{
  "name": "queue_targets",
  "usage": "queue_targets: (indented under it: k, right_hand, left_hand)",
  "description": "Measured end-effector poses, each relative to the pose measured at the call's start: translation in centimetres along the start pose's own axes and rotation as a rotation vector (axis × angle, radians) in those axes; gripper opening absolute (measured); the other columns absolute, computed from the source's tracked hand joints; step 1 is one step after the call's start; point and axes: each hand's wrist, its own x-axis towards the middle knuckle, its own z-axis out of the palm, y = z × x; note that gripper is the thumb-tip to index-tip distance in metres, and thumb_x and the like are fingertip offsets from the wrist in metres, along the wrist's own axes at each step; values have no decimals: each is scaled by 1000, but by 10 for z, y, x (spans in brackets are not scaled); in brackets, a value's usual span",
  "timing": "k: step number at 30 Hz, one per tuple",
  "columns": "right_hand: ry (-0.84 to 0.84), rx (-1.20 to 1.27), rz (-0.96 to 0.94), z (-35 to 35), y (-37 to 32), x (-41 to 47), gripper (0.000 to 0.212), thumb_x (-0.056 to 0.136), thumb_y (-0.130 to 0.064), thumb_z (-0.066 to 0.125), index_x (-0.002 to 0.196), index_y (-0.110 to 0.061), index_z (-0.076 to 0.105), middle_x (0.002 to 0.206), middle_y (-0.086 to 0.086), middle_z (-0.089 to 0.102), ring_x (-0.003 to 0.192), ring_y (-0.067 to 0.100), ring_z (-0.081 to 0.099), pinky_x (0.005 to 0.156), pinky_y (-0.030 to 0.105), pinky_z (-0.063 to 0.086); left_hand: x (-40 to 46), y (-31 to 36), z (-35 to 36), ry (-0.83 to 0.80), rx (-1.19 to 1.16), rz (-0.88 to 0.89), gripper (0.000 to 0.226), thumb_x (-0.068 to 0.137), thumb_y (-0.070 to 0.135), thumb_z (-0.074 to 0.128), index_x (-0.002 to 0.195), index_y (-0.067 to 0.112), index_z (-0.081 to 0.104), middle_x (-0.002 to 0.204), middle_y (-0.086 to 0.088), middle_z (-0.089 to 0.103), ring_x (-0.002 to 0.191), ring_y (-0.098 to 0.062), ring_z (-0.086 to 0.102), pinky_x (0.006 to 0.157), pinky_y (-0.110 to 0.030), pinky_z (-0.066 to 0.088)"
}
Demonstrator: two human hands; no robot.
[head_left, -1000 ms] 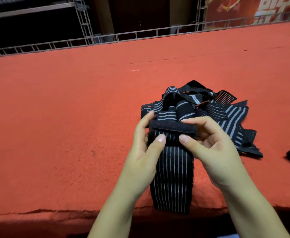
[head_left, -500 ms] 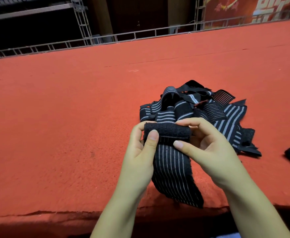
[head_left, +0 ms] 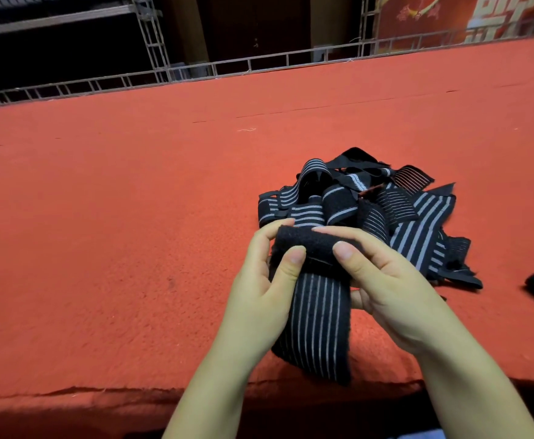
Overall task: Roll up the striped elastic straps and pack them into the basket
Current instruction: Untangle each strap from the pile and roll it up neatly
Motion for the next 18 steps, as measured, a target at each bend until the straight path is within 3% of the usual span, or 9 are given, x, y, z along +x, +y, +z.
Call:
queue_targets:
  k: [4,6,10,12,15,18]
  right_hand:
    - [3,17,-64,0,3,1,22,85,-26,68,106,-30,71,113,1,70,105,18,67,82,33,58]
    - [-3,-38,-113,1,2,0,27,82,-24,62,108,-30,70,118,-1,68,112,17,63,93,34,53]
    - [0,-107,-193,3,-1,-1,29,81,-20,62,109,-25,70,114,-5,70,108,10,64,93,23,49]
    - [5,-131,-211,2,1,-1,30,79,-18,65,107,-26,72,111,0,70,106,11,65,92,23,49]
    - [18,-181,-230,1,2,-1,33,77,-17,67,106,-30,71,113,6,67,109,14,63,97,29,48]
    - [-2,-162,-211,2,0,-3,36,78,-19,65,112,-31,70,115,0,68,108,9,64,94,24,49]
  left_hand:
    - [-1,2,2,-16,16,-20,48,81,55,57,127,48,47,131,13,59,123,-12,56,107,-47,42]
    - [-1,3,2,2,-23,-47,52,79,59,55,128,44,48,131,11,60,122,-11,57,107,-43,43]
    - [0,8,5,52,-65,-99,59,80,71,52,127,36,47,125,18,60,115,6,57,95,-13,44]
    - [0,8,6,73,-92,-135,61,81,73,52,124,30,51,119,12,64,110,5,60,92,-14,47]
    - [1,7,8,76,-141,-161,53,87,60,55,116,16,58,109,2,70,101,-6,66,83,-21,52]
    - [0,9,6,74,-178,-92,32,92,41,57,111,15,58,100,7,72,96,-5,66,80,-21,51]
